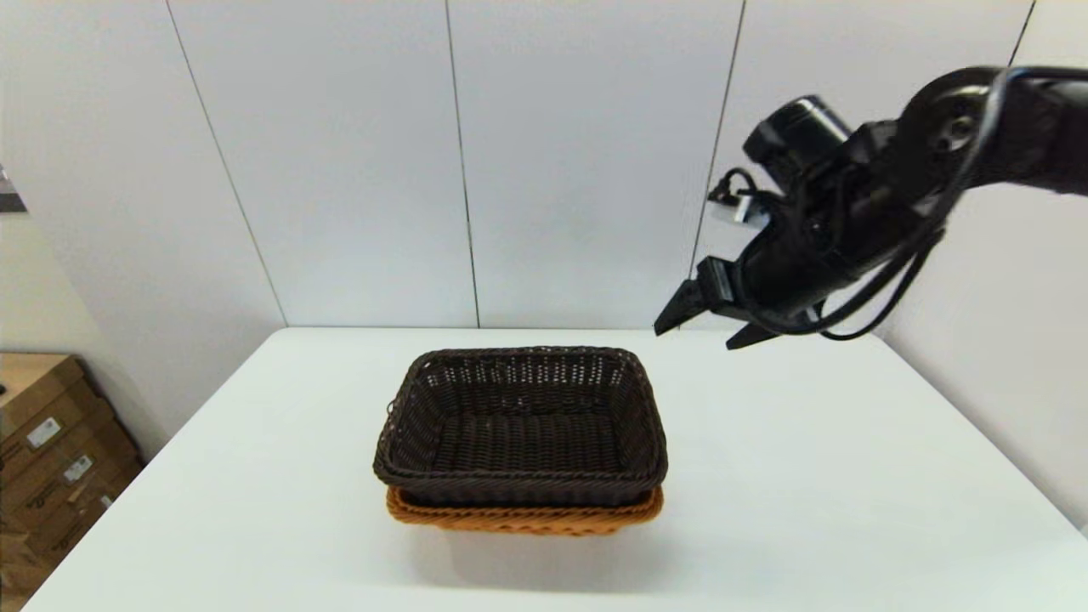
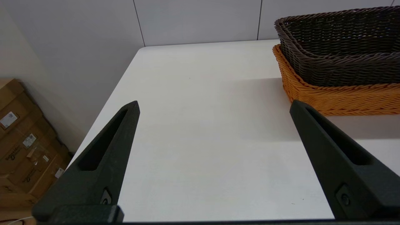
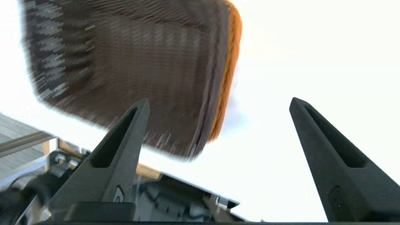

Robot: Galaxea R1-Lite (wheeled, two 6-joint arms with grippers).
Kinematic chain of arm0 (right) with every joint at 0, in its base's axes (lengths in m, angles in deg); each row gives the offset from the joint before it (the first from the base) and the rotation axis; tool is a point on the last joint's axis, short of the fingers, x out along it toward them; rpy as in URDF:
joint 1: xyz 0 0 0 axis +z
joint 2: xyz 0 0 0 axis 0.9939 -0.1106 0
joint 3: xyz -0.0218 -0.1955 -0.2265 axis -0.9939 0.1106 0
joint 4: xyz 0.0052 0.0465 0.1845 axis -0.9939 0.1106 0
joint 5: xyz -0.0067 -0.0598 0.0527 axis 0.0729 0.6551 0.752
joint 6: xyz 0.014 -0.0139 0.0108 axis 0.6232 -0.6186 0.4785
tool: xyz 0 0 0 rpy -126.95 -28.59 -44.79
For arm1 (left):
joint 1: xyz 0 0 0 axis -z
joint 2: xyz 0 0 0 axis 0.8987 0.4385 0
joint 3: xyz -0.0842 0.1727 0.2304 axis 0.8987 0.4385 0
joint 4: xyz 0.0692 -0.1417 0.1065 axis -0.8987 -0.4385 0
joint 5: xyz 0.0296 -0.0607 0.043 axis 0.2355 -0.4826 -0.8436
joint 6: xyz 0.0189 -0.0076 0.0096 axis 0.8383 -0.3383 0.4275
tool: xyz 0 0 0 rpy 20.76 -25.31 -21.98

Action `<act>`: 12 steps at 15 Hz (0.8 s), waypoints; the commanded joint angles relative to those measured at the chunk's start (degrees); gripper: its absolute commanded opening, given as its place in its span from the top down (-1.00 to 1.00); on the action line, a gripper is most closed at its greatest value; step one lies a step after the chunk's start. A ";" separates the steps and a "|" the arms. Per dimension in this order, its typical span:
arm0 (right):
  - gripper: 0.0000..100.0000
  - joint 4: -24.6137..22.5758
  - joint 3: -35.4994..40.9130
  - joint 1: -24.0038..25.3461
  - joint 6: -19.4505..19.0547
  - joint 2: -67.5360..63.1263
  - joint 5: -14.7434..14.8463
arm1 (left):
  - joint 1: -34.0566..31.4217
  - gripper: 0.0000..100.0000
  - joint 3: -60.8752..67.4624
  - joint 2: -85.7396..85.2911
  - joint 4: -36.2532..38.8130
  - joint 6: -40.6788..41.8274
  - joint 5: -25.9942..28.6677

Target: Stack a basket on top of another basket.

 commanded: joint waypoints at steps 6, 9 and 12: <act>-1.00 6.00 33.42 -5.36 -7.79 52.36 -0.39 | -0.01 -1.00 0.18 0.07 -0.02 0.00 0.02; -1.00 5.73 48.45 -12.91 -17.02 66.78 -0.21 | -0.01 -1.00 0.18 0.07 -0.02 0.00 0.02; -1.00 -0.51 60.22 -13.35 -19.57 80.93 3.48 | -0.01 -1.00 0.18 0.07 -0.02 0.00 0.02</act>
